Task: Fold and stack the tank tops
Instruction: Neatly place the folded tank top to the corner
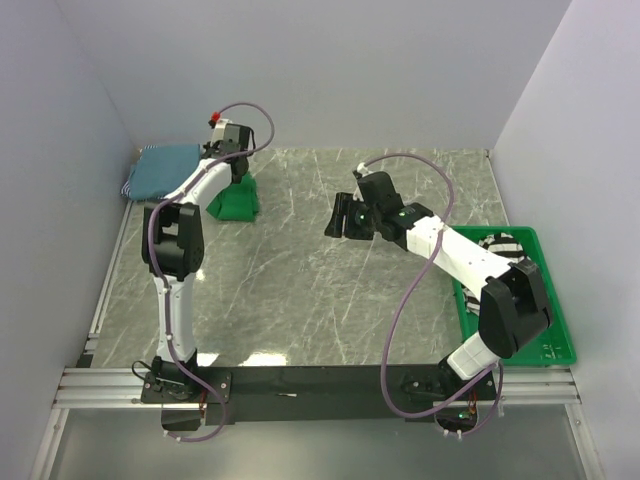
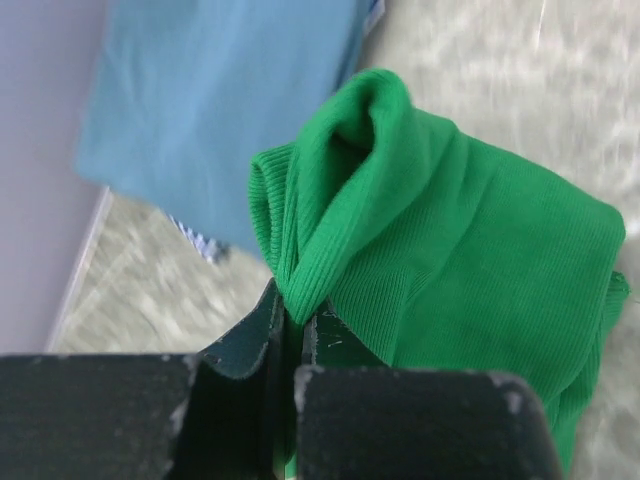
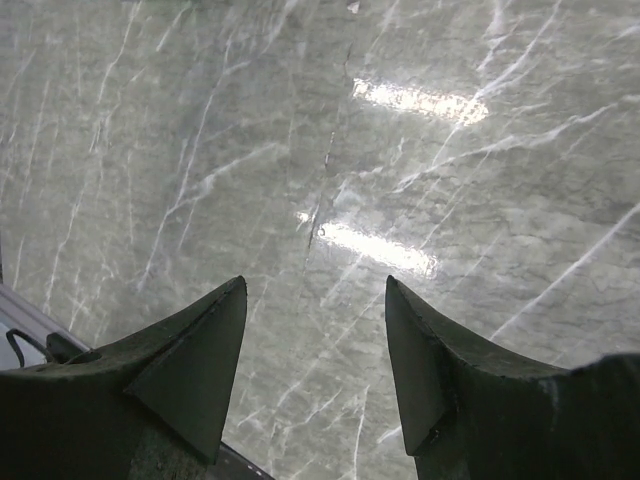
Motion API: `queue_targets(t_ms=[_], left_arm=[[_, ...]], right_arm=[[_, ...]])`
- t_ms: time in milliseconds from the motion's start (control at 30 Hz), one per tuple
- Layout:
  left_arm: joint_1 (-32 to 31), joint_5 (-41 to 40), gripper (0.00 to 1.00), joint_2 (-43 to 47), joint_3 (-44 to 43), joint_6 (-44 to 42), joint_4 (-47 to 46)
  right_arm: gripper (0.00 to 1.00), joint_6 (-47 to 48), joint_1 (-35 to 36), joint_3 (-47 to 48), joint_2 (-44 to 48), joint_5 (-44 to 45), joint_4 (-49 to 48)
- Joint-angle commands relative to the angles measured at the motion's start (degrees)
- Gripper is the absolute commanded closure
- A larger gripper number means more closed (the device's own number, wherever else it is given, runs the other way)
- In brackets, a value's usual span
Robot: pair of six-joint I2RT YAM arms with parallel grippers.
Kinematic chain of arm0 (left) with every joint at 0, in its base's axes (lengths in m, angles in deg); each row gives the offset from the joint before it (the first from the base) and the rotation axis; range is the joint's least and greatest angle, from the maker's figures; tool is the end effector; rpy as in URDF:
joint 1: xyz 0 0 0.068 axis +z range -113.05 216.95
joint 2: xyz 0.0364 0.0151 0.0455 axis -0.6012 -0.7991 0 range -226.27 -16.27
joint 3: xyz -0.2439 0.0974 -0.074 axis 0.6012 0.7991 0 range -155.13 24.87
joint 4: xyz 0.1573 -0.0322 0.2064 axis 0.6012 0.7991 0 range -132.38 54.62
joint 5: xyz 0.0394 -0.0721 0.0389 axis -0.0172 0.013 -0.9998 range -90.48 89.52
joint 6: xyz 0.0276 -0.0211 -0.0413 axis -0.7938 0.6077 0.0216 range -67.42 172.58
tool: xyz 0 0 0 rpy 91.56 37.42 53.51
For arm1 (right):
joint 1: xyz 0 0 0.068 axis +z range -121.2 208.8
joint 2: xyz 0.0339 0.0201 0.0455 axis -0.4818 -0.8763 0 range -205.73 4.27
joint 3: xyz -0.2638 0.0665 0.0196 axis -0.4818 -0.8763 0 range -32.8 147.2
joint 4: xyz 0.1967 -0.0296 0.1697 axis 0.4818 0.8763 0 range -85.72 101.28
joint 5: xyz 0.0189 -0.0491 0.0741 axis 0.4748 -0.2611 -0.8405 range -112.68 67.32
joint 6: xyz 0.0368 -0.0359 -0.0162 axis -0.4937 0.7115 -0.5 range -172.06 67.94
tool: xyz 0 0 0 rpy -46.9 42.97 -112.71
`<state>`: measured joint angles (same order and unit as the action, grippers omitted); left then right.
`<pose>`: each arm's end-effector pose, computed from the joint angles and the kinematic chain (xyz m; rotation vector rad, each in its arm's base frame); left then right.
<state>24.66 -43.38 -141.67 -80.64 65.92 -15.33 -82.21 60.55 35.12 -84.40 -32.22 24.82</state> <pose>0.4860 -0.0810 0.2287 -0.3580 2.1784 0.6448 0.2913 0.1872 0.2747 -0.1236 2.3923 0.7287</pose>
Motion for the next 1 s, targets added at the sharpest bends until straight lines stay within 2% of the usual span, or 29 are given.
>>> queue_targets(t_ms=[0, 167, 600, 967], left_arm=[[1.13, -3.07, 1.0, -1.85, -6.18, -9.11, -7.44], [3.59, -2.19, 1.0, -5.9, -12.6, -12.54, -10.26], [6.93, 2.37, 1.0, -8.1, -21.48, -19.32, -11.67], [9.22, 6.59, 1.0, -6.96, -23.77, -19.06, -10.7]], right_arm=[[0.35, 0.0, 0.33, -1.12, 1.91, -2.06, -3.39], [0.35, 0.27, 0.51, -2.09, 2.35, -3.2, -3.75], [0.35, 0.09, 0.77, -1.48, 0.16, -6.19, -5.06], [0.36, 0.44, 0.95, -0.95, -0.28, -6.1, -4.54]])
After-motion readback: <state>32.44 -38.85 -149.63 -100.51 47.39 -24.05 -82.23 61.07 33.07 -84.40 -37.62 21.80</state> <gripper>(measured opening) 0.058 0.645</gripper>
